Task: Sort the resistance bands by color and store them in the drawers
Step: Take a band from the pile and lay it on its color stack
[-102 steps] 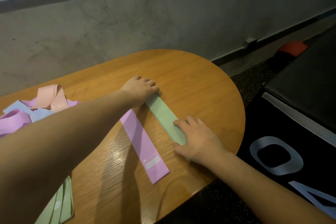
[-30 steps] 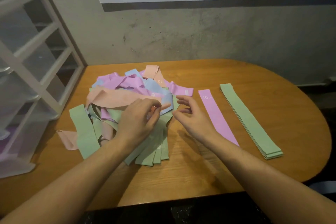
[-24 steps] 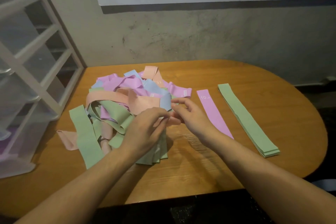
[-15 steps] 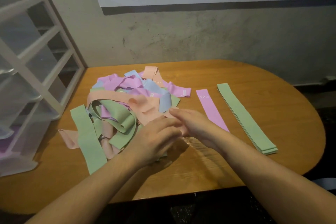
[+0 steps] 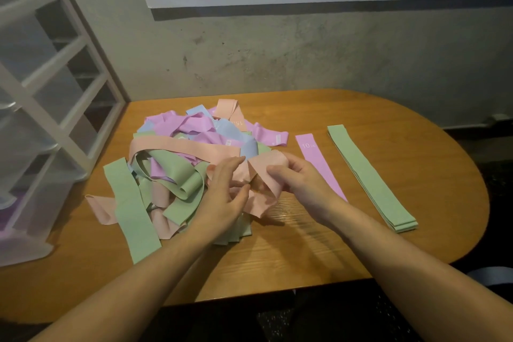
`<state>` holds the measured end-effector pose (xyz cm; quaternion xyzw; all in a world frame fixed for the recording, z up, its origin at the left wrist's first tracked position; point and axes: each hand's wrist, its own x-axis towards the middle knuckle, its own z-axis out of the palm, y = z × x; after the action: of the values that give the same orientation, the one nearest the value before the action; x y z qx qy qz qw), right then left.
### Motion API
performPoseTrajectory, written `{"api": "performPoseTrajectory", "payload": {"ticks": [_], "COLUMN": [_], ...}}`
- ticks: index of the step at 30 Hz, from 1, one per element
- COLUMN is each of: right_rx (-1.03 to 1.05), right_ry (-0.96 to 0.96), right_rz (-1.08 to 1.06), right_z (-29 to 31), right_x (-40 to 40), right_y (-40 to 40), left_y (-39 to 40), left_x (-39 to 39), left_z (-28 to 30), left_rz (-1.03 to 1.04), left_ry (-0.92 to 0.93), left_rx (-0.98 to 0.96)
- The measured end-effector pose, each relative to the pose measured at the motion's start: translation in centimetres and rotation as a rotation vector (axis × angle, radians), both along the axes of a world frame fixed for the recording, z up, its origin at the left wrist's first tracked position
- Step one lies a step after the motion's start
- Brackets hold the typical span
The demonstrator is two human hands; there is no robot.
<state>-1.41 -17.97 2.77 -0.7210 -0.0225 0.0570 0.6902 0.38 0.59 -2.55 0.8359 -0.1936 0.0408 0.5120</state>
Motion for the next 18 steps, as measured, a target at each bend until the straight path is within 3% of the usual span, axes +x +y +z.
{"api": "performPoseTrajectory", "payload": {"ticks": [9,15,18], "right_rx": [-0.081,-0.172,-0.248], "right_ry": [-0.039,0.179,0.293], "right_rz": [0.224,0.230,0.234], "right_z": [-0.4,-1.1,-1.3], "right_x": [-1.5,-1.6,-1.7], "right_y": [-0.7,-1.3,-1.2], "left_y": [0.3,0.4,0.7], "left_x": [1.6,1.3,1.2], "left_z": [-0.5,1.1,2.1], "left_rz": [-0.072,0.100,0.103], "left_ry": [0.066,0.110,0.012], "left_rx": [0.231,-0.092,-0.115]}}
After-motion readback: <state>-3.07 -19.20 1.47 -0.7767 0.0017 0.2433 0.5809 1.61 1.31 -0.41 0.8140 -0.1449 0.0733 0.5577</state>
